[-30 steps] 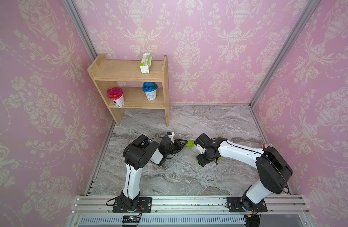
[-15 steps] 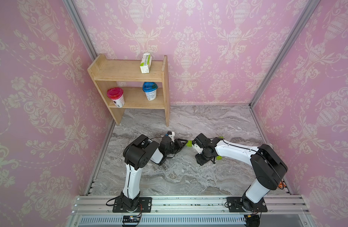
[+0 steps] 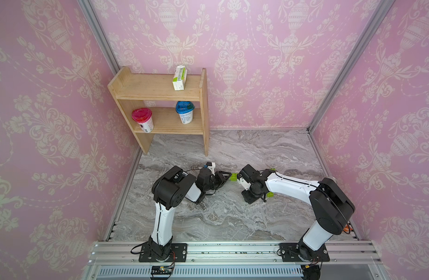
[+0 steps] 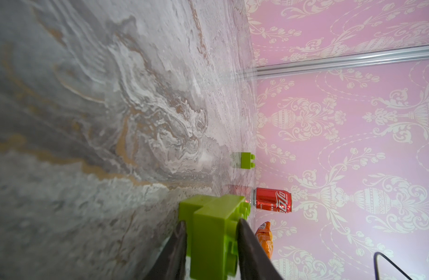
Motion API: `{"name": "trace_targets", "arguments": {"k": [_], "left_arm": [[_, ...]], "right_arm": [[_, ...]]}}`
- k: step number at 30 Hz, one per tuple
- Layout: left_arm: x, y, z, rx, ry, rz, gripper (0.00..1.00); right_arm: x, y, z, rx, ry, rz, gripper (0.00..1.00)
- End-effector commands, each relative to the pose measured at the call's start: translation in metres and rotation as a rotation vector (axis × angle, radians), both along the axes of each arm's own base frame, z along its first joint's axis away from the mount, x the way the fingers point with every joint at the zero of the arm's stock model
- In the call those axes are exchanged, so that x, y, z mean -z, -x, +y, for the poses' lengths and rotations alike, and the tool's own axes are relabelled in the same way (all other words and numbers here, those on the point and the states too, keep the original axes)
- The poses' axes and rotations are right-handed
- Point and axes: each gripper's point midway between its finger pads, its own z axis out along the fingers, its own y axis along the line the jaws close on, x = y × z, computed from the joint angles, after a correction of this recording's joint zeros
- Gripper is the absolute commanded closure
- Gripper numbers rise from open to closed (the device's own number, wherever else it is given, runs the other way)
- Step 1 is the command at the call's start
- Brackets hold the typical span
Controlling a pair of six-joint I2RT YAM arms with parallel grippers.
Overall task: Assemble the letter v with lego
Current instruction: Pick up the lego brick from the center of the board, then assemble the lego brick with the lego brick.
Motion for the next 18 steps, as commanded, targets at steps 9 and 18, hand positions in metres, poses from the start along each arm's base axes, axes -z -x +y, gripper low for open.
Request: {"name": "trace_targets", "arguments": {"k": [9, 18], "left_arm": [[0.007, 0.006, -0.006, 0.052, -0.024, 0.028, 0.67], [0.010, 0.009, -0.010, 0.097, -0.062, 0.037, 0.68]], "right_arm": [[-0.051, -0.040, -0.004, -0.336, -0.031, -0.143, 0.91], [-0.061, -0.066, -0.001, -0.647, -0.009, -0.101, 1.00]]}}
